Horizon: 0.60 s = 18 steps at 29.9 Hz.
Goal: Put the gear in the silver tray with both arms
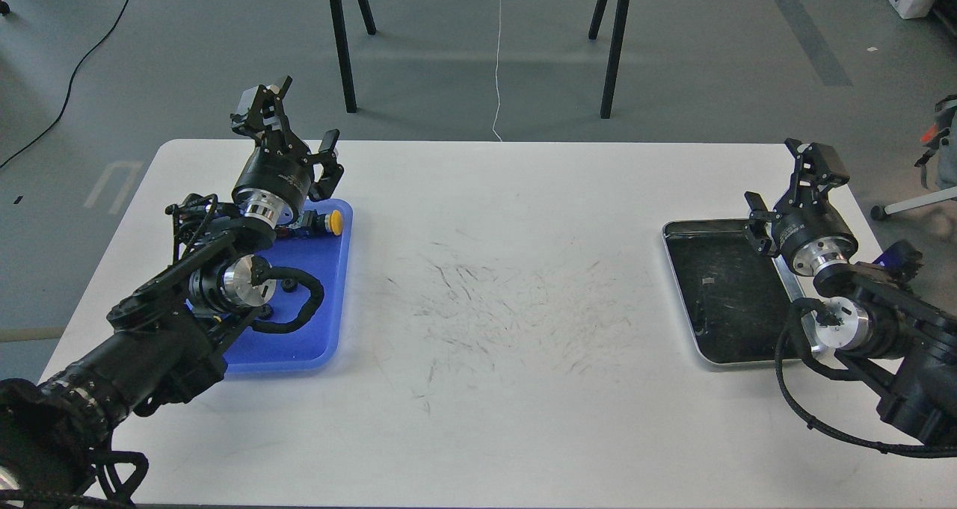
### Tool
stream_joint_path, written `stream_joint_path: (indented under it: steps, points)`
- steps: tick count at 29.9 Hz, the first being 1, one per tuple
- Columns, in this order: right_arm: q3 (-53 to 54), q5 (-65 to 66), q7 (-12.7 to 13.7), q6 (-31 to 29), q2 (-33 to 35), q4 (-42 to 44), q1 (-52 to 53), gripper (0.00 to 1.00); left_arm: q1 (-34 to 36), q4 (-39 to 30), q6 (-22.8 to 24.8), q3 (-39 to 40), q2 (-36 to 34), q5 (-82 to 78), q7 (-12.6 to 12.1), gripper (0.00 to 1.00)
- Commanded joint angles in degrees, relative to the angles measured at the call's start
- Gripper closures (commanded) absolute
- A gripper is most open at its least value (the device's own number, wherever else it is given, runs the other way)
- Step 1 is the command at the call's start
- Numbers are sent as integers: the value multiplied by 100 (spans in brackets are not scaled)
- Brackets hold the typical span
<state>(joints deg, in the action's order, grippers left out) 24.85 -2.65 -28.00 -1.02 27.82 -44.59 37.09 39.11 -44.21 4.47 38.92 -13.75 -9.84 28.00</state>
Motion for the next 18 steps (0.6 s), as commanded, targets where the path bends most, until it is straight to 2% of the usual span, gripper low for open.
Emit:
stream_joint_path:
  steps: [1,5,12,18]
  points:
    - [2,1,0,-12,22,-6,0,1,-8,0,2,-60,-31,-53,0,0]
    - [2,1,0,-12,30,-6,0,1,0,0,45,-218,-84,-193,0,0]
    - [2,1,0,-12,57,-6,0,1,35,-35,230,-394,-286,-1344,0,0]
    - [2,1,0,-12,57,-6,9,1,18,-386,379,-412,-585,-2090,0,0]
